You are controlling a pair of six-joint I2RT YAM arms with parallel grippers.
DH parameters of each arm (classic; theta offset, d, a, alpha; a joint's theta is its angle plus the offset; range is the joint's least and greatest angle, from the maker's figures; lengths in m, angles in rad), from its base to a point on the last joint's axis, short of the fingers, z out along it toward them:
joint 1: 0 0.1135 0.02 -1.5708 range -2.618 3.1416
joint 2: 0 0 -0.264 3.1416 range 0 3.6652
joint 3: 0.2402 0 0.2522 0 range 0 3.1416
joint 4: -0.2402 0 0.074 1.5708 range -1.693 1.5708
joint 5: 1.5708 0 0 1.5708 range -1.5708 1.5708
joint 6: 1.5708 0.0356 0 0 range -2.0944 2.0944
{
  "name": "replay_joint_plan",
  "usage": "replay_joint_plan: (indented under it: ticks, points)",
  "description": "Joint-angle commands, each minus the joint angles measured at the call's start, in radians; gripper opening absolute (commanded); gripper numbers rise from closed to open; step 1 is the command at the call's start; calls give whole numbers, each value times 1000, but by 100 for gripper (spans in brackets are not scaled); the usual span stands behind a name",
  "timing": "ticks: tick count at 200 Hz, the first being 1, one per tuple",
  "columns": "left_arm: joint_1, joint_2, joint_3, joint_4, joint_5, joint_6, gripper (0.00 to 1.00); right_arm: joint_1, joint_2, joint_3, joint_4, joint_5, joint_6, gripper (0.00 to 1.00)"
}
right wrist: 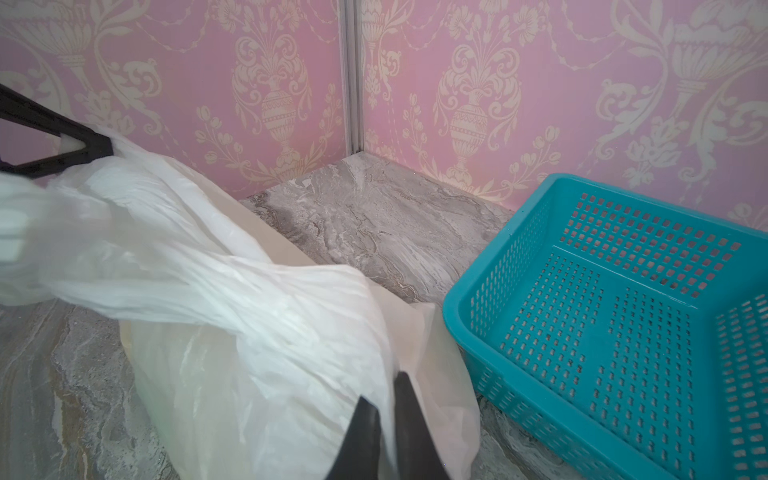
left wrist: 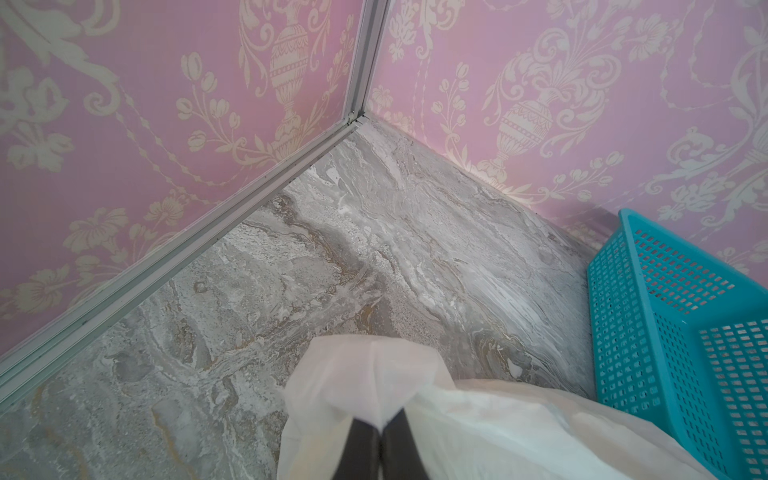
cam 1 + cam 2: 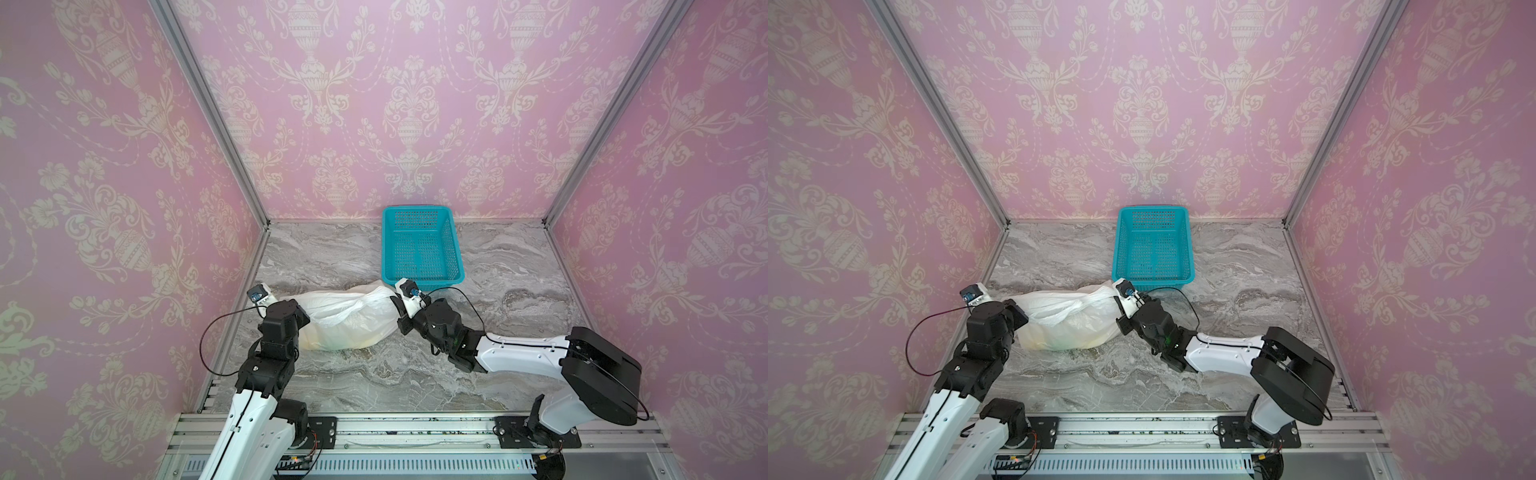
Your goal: Untie the knot of the plastic bag and take out the fruit
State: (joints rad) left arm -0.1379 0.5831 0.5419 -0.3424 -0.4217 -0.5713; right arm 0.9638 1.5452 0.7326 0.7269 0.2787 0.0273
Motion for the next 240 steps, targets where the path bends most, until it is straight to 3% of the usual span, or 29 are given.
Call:
replay_joint_plan:
  ticks: [1, 39, 55, 92, 146, 187, 240]
  points:
    - [17, -24, -21, -13, -15, -13, 0, 16, 22, 78, 3, -94, -55, 14]
    - [16, -7, -18, 6, 9, -4, 0, 136, 357, 450, -25, -225, -313, 7]
    - [16, -13, -15, -3, 1, -2, 0, 152, 507, 641, -51, -227, -390, 0]
    - [19, -43, -16, -12, -10, 0, 0, 155, 743, 903, -102, -204, -506, 0]
    - [18, -34, -16, -6, 4, -4, 0, 153, 897, 1049, -138, -185, -595, 0]
    - [18, -39, -17, -4, 1, -2, 0, 124, 954, 1141, -226, -223, -579, 0]
    - [18, -34, -16, -3, 3, -1, 0, 129, 948, 1116, -252, -226, -543, 0]
